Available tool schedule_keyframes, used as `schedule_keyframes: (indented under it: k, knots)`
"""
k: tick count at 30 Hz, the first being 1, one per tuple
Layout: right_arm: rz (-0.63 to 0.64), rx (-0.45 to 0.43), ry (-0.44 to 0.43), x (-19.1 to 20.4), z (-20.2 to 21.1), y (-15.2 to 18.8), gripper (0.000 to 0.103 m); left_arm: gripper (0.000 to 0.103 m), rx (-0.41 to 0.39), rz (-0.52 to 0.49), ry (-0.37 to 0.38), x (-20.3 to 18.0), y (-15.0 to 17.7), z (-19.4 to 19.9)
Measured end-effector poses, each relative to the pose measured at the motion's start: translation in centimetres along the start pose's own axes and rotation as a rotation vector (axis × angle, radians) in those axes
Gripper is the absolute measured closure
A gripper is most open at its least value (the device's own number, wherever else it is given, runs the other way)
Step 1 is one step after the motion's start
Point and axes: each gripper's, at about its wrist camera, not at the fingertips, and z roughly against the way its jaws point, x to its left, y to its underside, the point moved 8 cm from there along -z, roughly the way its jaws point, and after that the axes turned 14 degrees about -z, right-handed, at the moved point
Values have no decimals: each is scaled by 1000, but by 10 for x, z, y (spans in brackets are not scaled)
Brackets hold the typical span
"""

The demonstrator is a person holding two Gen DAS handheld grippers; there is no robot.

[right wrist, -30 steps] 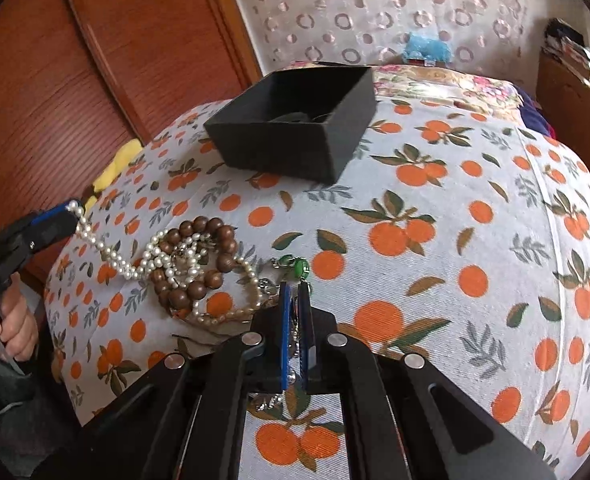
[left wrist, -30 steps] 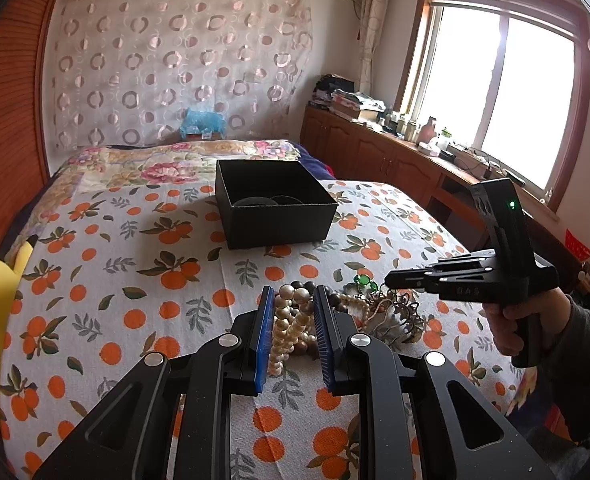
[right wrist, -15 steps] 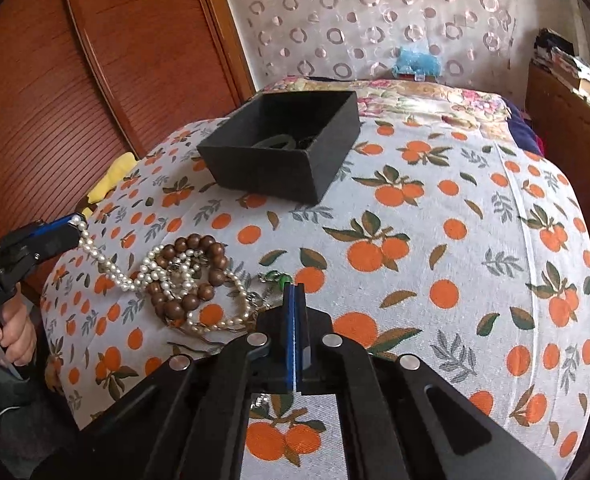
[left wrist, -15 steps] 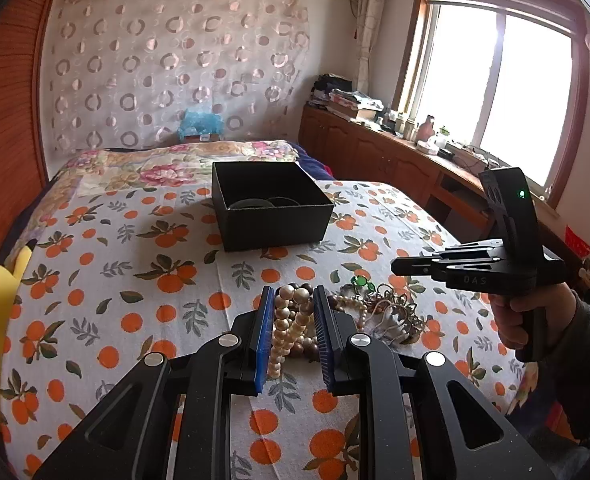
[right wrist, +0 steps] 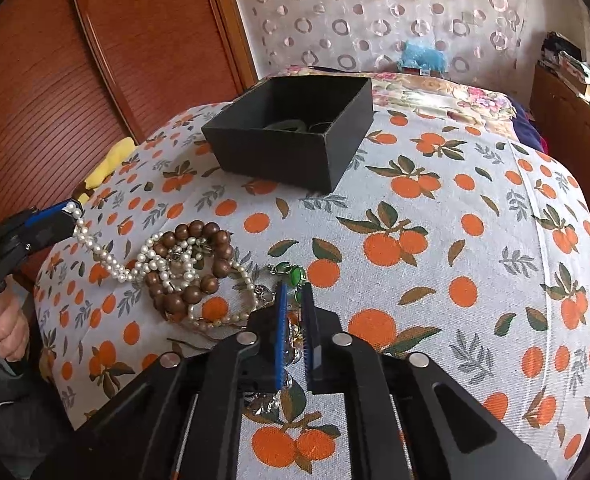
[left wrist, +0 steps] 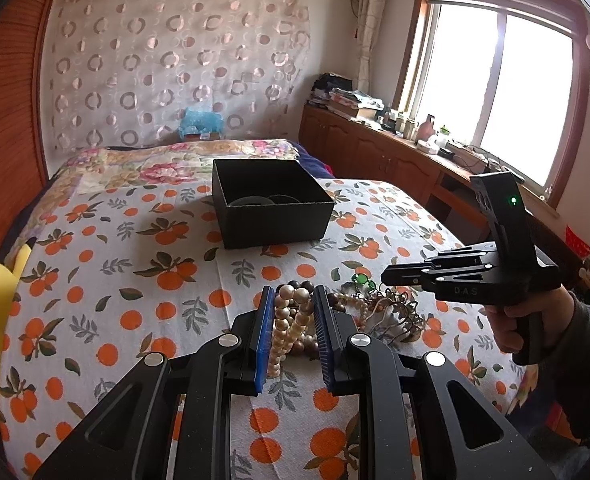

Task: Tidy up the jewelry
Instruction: 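Hold the pearls with the left tool while the right tool grasps silver hairpins, then carry the pearls and hairpins over the black box and open both tools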

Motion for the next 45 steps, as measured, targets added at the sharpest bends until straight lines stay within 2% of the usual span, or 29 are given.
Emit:
schedule_keyframes:
  k: [3, 4, 5, 12, 13, 14, 16, 27, 33, 45]
  knots:
    - [0, -8, 9, -1, 1, -1, 87, 85, 0, 1, -1, 0, 1, 0]
    - [-2, -10, 7, -1, 2, -1, 80, 85, 0, 1, -1, 0, 0, 0]
    - [-4, -13, 7, -1, 2, -2, 78, 85, 0, 1, -1, 0, 0, 0]
    - [-16, 16, 15, -6, -4, 2, 78, 85, 0, 1, -1, 0, 0, 0]
    - [-18, 21, 13, -6, -5, 3, 84, 85, 1, 1, -1, 0, 0, 0]
    - [-18, 28, 4, -5, -6, 4, 96, 85, 1, 0, -1, 0, 0, 0]
    - [-18, 13, 15, -5, -4, 2, 99, 85, 2, 2, -2, 0, 1, 0]
    - [-23, -46, 24, -9, 11, -12, 100, 85, 1, -9, -4, 0, -2, -4]
    - [7, -90, 7, 5, 20, -33, 100, 85, -27, -27, -11, 6, -27, -3]
    - [38, -166, -25, 29, 19, -96, 100, 85, -100, -57, -43, 25, -91, 0]
